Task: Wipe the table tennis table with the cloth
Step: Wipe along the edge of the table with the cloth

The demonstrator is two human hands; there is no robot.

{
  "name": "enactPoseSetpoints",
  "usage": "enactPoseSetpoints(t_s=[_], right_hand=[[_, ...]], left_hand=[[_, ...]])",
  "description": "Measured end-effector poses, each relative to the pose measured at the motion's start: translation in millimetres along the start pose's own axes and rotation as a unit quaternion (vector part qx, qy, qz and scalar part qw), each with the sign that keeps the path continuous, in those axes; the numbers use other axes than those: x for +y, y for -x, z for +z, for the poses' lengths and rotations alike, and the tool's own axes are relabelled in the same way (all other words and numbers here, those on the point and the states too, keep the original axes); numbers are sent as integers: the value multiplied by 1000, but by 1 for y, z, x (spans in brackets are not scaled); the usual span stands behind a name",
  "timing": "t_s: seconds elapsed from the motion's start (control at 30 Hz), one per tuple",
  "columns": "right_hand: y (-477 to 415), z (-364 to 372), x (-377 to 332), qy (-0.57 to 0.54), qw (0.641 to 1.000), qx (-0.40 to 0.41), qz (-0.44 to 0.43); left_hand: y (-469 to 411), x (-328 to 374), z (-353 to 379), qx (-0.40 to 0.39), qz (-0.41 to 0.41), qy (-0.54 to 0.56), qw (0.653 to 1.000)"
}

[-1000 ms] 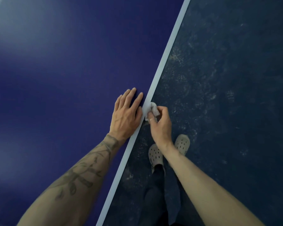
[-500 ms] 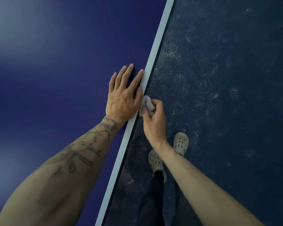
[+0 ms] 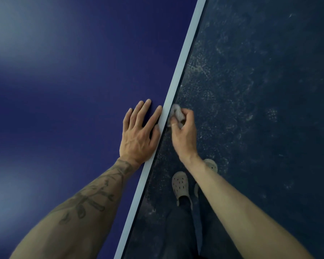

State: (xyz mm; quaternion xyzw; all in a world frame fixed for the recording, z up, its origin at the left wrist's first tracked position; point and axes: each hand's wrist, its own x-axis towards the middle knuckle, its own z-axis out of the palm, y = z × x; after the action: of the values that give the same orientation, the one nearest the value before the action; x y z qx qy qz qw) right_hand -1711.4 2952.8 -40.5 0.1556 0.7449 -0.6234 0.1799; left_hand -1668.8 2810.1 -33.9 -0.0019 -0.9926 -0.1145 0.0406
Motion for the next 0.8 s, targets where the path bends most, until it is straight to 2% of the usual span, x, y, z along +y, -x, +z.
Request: enactPoseSetpoints(t_s=[0.1, 0.23, 0.33, 0.57, 0.8], right_hand=[[0, 1, 1, -5, 1000, 1, -4], [51, -3, 23, 17, 997, -76, 19], [53, -10, 24, 28, 992, -119, 19], [-50, -13, -27, 4, 1000, -5, -14], [-3, -16, -17, 16, 998, -58, 6]], left_hand=[[0, -1, 0, 4, 2, 3, 1000], [0, -1, 1, 4, 3, 2, 1000], [-1, -1, 0, 2, 3, 4, 1000], [-2, -2, 1, -2, 5, 7, 1000], [-13, 0, -3, -11, -1, 18, 1000]])
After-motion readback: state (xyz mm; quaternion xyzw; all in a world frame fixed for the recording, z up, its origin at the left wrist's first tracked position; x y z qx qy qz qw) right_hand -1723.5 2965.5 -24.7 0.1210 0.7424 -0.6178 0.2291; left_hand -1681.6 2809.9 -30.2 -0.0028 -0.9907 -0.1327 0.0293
